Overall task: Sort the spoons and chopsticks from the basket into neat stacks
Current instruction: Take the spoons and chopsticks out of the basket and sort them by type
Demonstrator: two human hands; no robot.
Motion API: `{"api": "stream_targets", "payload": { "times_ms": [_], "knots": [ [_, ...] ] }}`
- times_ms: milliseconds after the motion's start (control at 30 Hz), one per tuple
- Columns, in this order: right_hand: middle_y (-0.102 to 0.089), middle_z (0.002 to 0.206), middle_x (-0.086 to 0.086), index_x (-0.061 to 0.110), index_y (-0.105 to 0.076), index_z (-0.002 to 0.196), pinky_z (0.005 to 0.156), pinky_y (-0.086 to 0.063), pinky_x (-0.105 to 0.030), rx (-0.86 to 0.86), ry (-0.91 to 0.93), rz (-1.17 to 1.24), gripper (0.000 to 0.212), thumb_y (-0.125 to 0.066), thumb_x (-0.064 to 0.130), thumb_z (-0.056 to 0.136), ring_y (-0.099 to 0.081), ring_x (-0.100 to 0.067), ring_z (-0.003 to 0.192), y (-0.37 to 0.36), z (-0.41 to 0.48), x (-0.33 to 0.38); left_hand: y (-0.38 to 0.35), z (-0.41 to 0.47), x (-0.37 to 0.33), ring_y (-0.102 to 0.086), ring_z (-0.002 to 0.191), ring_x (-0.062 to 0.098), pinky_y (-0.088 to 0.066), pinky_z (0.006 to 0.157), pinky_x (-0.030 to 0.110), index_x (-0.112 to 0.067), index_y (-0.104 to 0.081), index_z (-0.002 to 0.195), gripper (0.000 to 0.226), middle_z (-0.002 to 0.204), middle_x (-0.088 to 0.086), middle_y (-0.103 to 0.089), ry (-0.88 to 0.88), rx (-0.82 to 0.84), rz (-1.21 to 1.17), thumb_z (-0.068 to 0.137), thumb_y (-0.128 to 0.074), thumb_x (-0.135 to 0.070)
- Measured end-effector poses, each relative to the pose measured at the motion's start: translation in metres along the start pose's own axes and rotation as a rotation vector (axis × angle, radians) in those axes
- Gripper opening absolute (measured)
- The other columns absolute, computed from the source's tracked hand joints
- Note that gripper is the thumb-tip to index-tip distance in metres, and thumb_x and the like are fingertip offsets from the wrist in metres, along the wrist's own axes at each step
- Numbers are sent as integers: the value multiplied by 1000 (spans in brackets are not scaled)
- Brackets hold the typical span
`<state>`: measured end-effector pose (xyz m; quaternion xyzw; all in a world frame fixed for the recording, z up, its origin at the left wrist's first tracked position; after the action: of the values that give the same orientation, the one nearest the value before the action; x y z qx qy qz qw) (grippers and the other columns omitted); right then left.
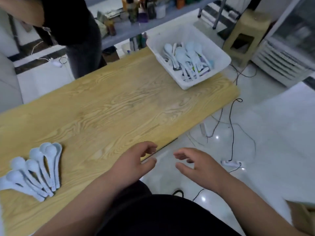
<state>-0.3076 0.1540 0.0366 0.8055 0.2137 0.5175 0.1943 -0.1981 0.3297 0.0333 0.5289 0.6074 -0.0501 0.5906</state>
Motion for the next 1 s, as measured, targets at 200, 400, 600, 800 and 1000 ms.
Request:
{"api": "stream_targets", "payload": {
  "times_ms": [200,400,600,800,1000],
  "knots": [
    [-64,114,23,38,-62,124,98,-48,-20,-43,-56,44,28,-62,36,95,-56,9,113,59,15,-40,-26,66,-44,-57,110,-5,-44,93,14,-38,-57,121,37,114,-24,-60,-46,50,16,90,-69,-23],
    [-62,118,22,33,-62,126,97,-44,-13,-94,-93,-33,30,-61,37,96,-50,13,114,136,55,-56,-47,146,-72,-54,112,-8,-46,96,18,-42,-56,123,36,116,-25,-59,-60,182,20,89,-66,-37],
    [-61,116,25,36,-62,124,95,-43,-11,-119,-91,-76,30,-63,39,94,-52,13,113,199,88,-81,-56,214,-106,-59,108,-5,-51,94,26,-43,-58,117,35,112,-23,-64,-41,190,-48,82,-65,-41],
    [-58,115,28,36,-61,125,92,-45,-12,100,0,-138,30,-60,41,96,-50,14,110,230,143,-117,-53,279,-127,-63,101,0,-53,92,31,-30,-64,116,29,107,-15,-67,46,24,-139,89,-69,-19],
    [-63,119,21,33,-62,126,94,-46,-16,346,211,-219,31,-60,40,96,-55,7,110,282,212,-126,-51,315,-153,-65,98,3,-54,85,24,-32,-65,110,27,102,-13,-69,239,-289,-261,90,-67,-14]
  ]
}}
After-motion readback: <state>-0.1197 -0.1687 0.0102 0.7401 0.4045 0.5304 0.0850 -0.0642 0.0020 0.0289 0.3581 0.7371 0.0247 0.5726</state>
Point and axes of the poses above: each hand's wrist, its own z-axis towards the middle knuckle, its own y-axis out of the back of the hand, x = y × z, the point moved 7 cm from there along z, towards the middle knuckle
